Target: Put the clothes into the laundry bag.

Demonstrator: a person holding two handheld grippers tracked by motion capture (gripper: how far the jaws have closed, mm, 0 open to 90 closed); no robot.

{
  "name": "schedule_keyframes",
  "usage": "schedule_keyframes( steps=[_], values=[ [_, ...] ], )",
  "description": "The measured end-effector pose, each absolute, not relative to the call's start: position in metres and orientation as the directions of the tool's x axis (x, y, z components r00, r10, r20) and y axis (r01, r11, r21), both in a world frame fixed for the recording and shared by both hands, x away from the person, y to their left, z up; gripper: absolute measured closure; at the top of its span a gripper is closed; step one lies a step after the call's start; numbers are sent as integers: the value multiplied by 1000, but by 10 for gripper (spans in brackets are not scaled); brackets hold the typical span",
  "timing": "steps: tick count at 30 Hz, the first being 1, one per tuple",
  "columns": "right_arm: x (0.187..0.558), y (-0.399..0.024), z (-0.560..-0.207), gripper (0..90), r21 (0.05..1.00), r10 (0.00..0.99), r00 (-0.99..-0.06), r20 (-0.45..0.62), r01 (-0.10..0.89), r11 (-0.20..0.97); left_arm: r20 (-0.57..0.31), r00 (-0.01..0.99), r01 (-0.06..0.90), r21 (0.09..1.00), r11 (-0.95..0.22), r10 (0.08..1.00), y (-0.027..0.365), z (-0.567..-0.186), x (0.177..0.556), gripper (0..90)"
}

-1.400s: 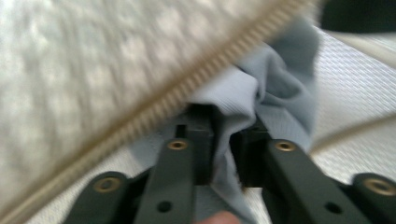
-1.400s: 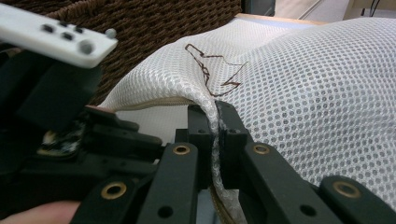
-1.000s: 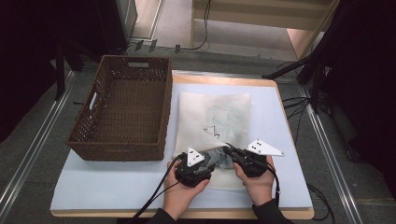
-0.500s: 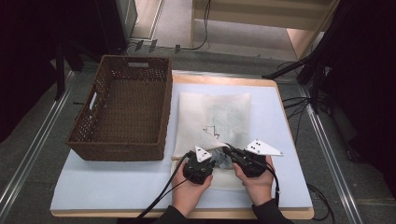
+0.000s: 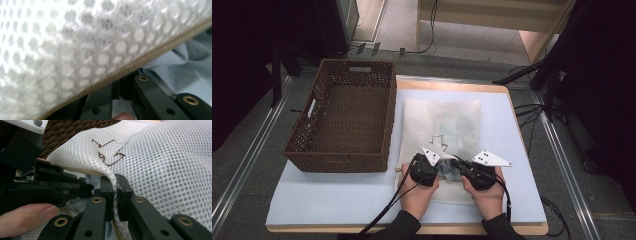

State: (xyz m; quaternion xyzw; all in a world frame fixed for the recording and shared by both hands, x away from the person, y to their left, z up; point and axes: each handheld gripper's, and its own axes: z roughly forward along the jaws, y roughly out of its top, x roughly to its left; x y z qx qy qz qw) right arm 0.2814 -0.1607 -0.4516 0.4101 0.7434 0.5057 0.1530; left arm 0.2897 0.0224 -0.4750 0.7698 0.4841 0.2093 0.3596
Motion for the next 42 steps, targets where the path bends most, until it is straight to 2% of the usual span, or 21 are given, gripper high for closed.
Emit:
schedule_keyframes(
  steps=[7, 8, 9, 12, 17, 23, 25, 26, 29, 33, 35, 38, 42],
  values=[
    [282, -162, -449, 869, 884, 763, -617, 191, 447, 140, -102, 525, 578, 772, -266, 845, 40, -466, 270, 630],
    [282, -162, -448, 869, 883, 763, -617, 194, 448, 138, -75, 527, 563, 777, -281, 846, 42, -464, 266, 610],
    [282, -162, -448, 869, 884, 763, -618, 193, 447, 139, -59, 526, 548, 787, -285, 849, 45, -463, 262, 598],
    [282, -163, -446, 869, 886, 761, -620, 192, 443, 138, -89, 546, 547, 791, -273, 833, 51, -461, 255, 576],
    [282, -162, -447, 870, 884, 761, -618, 196, 447, 136, -125, 589, 543, 793, -277, 798, 42, -460, 247, 595],
    [282, -161, -447, 870, 886, 760, -621, 190, 443, 140, -186, 600, 606, 741, -290, 778, 17, -473, 263, 553],
    [282, -161, -447, 870, 885, 760, -622, 187, 443, 144, -173, 583, 612, 736, -289, 794, 8, -477, 267, 562],
    [282, -161, -447, 870, 884, 761, -622, 186, 443, 146, -141, 563, 609, 736, -294, 814, 4, -479, 270, 605],
    [282, -161, -448, 869, 885, 759, -625, 183, 441, 151, -54, 516, 610, 723, -323, 855, -2, -477, 275, 849],
    [281, -161, -449, 870, 880, 761, -621, 187, 450, 151, 50, 489, 598, 708, -377, 871, 0, -474, 284, 871],
    [281, -161, -450, 870, 876, 764, -618, 187, 457, 155, 64, 468, 598, 712, -369, 881, 7, -474, 289, 872],
    [281, -162, -452, 871, 869, 768, -611, 192, 469, 156, 164, 411, 571, 721, -394, 897, 20, -477, 295, 873],
    [281, -159, -454, 871, 865, 770, -611, 183, 472, 169, 117, 411, 572, 740, -355, 904, 27, -477, 294, 860]
  ],
)
